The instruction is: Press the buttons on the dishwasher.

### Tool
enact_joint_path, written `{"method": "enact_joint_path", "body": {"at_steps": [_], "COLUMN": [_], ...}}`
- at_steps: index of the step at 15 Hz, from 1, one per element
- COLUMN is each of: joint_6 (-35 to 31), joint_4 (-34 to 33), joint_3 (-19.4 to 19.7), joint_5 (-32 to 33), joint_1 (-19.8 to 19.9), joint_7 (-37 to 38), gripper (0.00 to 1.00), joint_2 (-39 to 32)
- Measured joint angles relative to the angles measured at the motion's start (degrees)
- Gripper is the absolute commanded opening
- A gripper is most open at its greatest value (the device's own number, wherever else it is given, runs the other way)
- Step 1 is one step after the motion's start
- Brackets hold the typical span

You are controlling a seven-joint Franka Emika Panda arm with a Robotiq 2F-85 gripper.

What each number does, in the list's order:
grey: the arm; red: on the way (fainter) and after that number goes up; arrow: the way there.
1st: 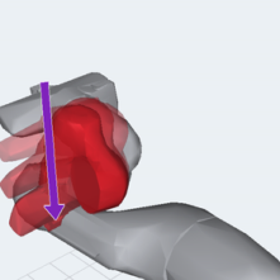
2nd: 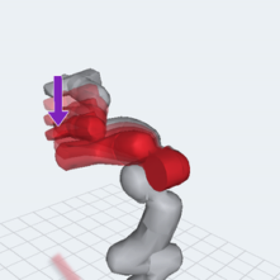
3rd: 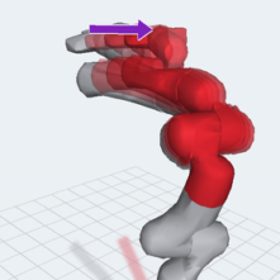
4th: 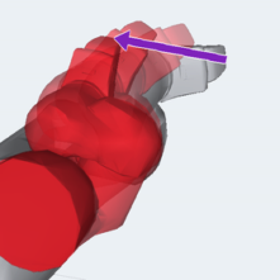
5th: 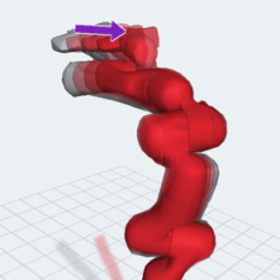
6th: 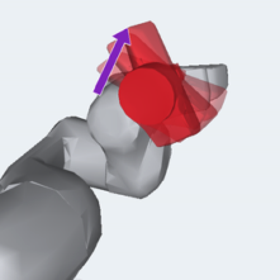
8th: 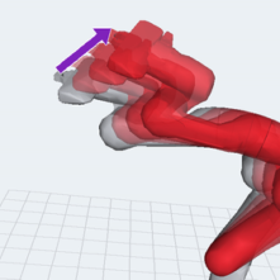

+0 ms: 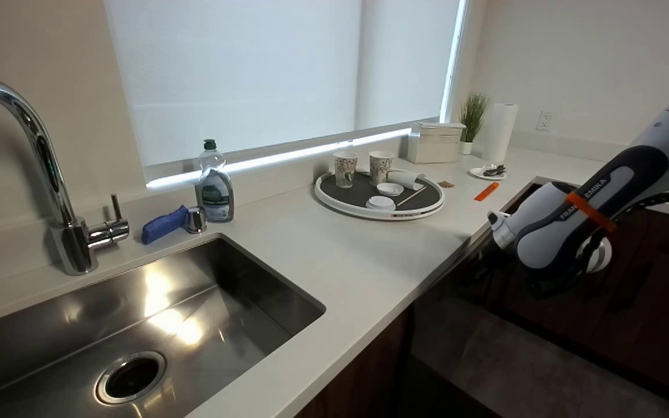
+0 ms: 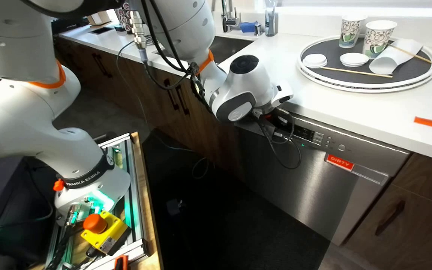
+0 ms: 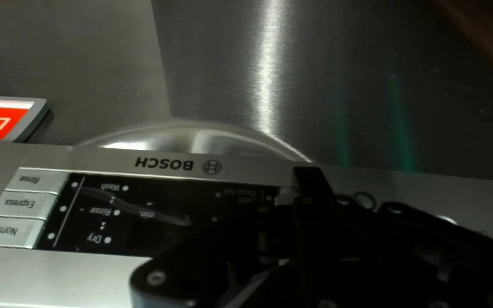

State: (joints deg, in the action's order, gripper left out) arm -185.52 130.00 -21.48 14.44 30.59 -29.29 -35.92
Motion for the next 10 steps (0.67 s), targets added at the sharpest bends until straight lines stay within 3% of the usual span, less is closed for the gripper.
{"method": "enact_joint_path", "body": {"at_steps": [10], "joint_6": [-5.44], "joint_4": [1.26], "joint_3": [-2.66], "joint_5": [1.36], "joint_1": [3.91], "joint_7": [3.08], "gripper": [0.00], "joint_2": [-2.23]}}
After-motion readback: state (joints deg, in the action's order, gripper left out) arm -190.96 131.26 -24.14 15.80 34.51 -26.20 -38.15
